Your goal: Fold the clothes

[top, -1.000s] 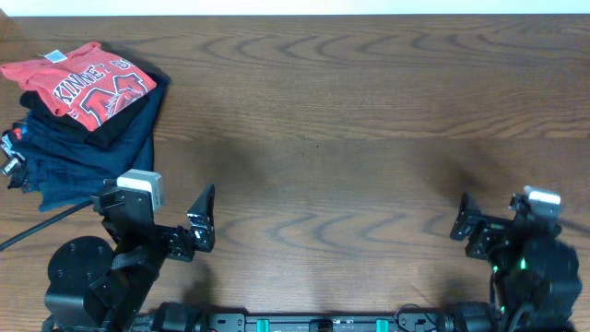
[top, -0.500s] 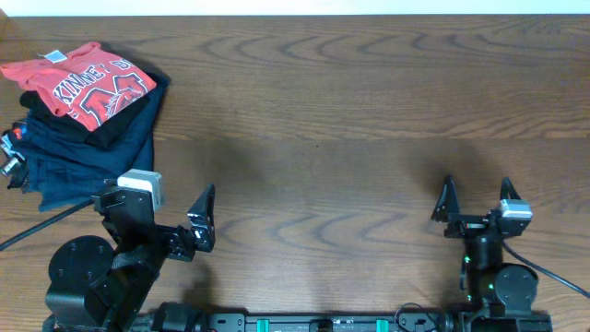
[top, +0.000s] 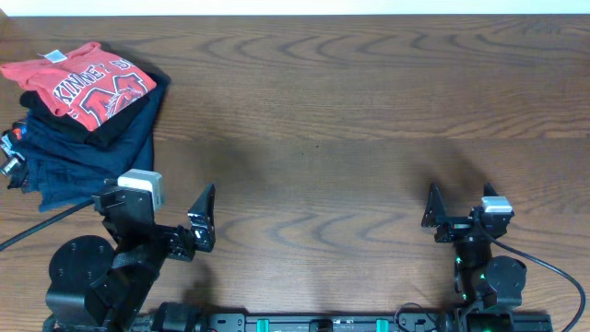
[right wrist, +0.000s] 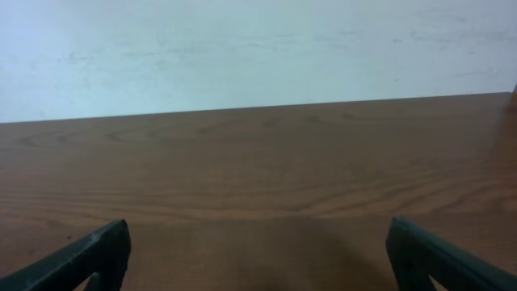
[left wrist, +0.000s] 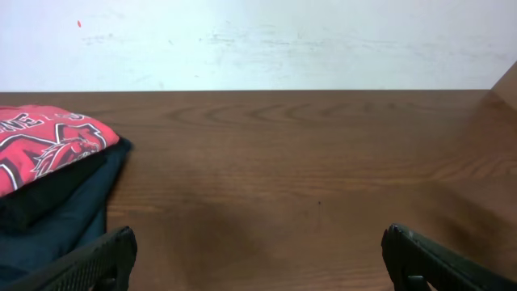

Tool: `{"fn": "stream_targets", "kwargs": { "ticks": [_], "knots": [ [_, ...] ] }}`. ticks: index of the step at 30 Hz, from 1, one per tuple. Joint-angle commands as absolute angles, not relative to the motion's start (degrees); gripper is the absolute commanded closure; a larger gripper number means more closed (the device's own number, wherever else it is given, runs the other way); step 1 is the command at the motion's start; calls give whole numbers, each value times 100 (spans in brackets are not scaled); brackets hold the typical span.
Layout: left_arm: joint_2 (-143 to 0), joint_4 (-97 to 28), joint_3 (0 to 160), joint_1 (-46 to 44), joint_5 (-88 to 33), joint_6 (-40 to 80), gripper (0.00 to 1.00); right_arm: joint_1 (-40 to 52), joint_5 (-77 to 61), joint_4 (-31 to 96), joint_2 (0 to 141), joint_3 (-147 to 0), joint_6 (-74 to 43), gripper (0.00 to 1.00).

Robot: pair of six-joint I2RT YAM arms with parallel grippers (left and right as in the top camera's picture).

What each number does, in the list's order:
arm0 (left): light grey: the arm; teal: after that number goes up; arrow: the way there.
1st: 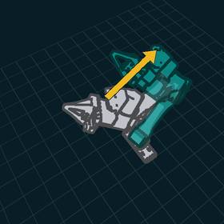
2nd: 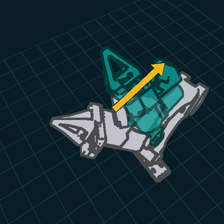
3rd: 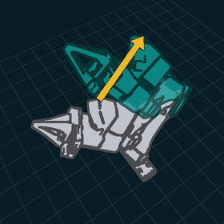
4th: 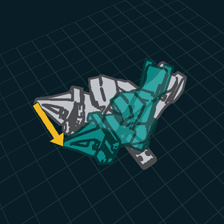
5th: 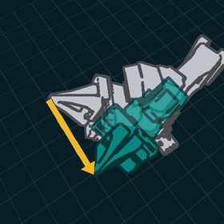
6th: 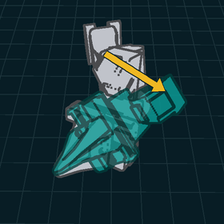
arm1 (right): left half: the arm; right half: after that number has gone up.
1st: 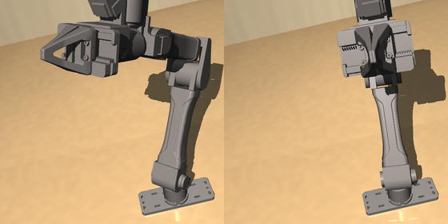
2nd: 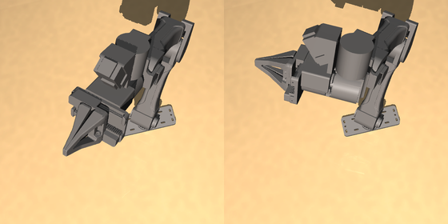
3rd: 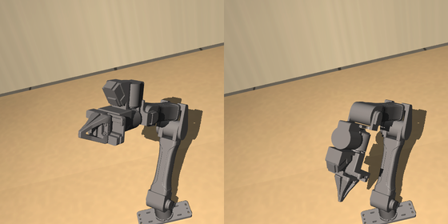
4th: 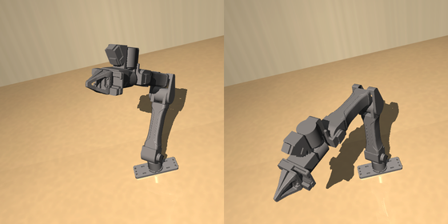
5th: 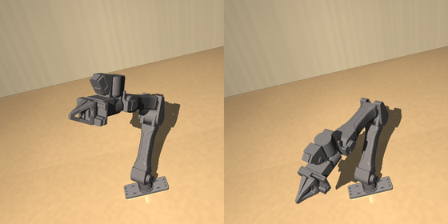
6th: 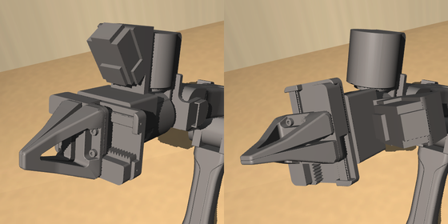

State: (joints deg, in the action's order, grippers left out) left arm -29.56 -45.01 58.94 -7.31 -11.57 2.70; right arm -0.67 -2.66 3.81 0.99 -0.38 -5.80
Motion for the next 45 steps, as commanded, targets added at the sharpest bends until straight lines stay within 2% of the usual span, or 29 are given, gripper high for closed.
{"fn": "stream_targets", "kwargs": {
  "ticks": [1, 17, 21, 27, 31, 38, 42, 45],
  "knots": [
    [-2947, -4493, 5894, -753, -1105, 176, 2, -108, -329, 403, 71, -32, -528, 1],
    [-2947, -4499, 5894, -753, -1105, 174, 2, -108, -329, 403, 71, -32, -528, 1],
    [-2939, -4805, 5870, -709, -615, -84, 2, -108, -329, 403, 71, -32, -528, 1],
    [-2349, -4862, 4880, -172, -611, -86, 2, -108, -329, 403, 71, -32, -528, 1],
    [-1520, -4132, 3489, -143, -530, -84, 2, -108, -329, 403, 71, -32, -530, 1],
    [-193, -2021, 1293, -143, -534, -82, 2, -108, -329, 403, 71, -32, -528, 1],
    [-10, -622, 532, -141, -528, -84, 2, -108, -329, 403, 71, -32, -528, 1],
    [-10, -178, 180, -141, -530, -84, 2, -108, -329, 403, 71, -32, -528, 1]
  ]
}}
